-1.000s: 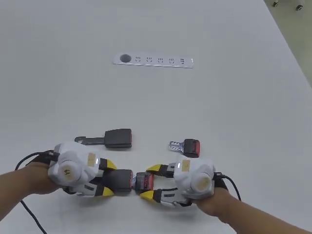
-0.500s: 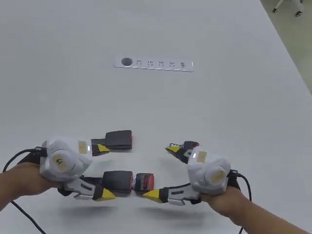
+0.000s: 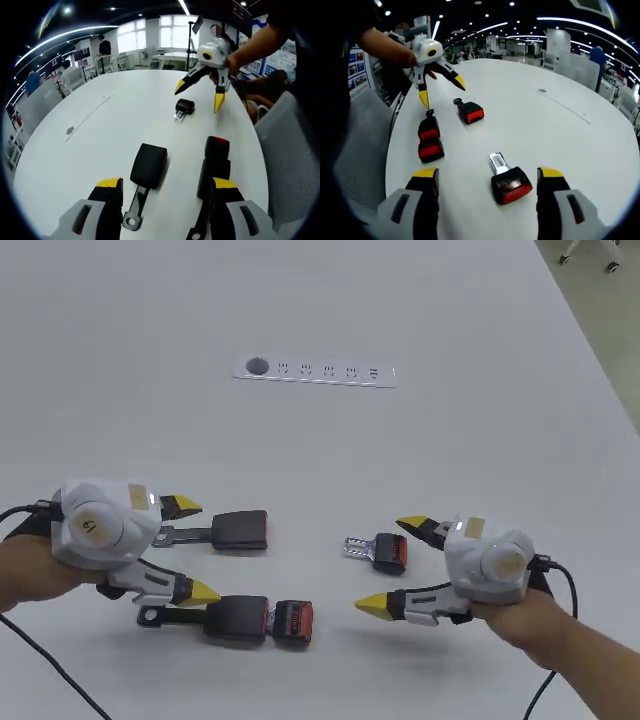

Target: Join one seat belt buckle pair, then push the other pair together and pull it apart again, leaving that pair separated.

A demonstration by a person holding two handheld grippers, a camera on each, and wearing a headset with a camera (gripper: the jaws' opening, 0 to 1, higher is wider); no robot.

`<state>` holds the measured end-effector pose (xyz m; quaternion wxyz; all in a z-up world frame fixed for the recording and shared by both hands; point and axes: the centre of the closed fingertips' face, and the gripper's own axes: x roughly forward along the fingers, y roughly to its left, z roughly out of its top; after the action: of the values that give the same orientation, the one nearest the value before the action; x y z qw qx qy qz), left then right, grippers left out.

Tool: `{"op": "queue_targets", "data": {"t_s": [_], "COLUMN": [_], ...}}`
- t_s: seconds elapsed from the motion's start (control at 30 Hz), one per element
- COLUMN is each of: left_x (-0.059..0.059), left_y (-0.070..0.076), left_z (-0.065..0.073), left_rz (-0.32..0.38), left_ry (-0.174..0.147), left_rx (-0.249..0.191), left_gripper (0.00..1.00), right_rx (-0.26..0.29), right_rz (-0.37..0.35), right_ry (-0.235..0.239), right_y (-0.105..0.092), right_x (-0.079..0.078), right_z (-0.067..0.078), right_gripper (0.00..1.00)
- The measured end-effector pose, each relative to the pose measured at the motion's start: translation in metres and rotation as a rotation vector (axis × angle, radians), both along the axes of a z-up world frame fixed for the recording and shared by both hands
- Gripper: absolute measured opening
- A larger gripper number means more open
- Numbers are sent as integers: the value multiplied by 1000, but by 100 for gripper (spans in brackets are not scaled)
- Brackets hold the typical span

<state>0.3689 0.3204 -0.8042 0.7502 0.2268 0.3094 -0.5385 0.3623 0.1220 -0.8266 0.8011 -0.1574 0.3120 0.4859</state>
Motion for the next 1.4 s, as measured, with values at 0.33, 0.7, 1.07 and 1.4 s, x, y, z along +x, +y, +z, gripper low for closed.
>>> {"op": "queue_targets", "data": {"t_s": [0.33, 0.7, 1.07, 1.4], "left_x": [18, 25, 34, 29], "left_y": [-4, -3, -16, -24], "left_z": [-19, -47, -52, -50], "left_rz": [-10, -52, -103, -184], "left_ry": [9, 39, 41, 32], "left_rx": [41, 99, 87, 100], "left_gripper": [71, 63, 56, 35], "right_rx": [-14, -55, -80, -108], "right_rz": [35, 109, 162, 218], "right_ry": [53, 120, 106, 72], "right_y": [-17, -20, -13, -13], "right_x": [8, 5, 7, 15], "right_z": [-9, -30, -27, -27], "right_gripper": [78, 64, 59, 37]}}
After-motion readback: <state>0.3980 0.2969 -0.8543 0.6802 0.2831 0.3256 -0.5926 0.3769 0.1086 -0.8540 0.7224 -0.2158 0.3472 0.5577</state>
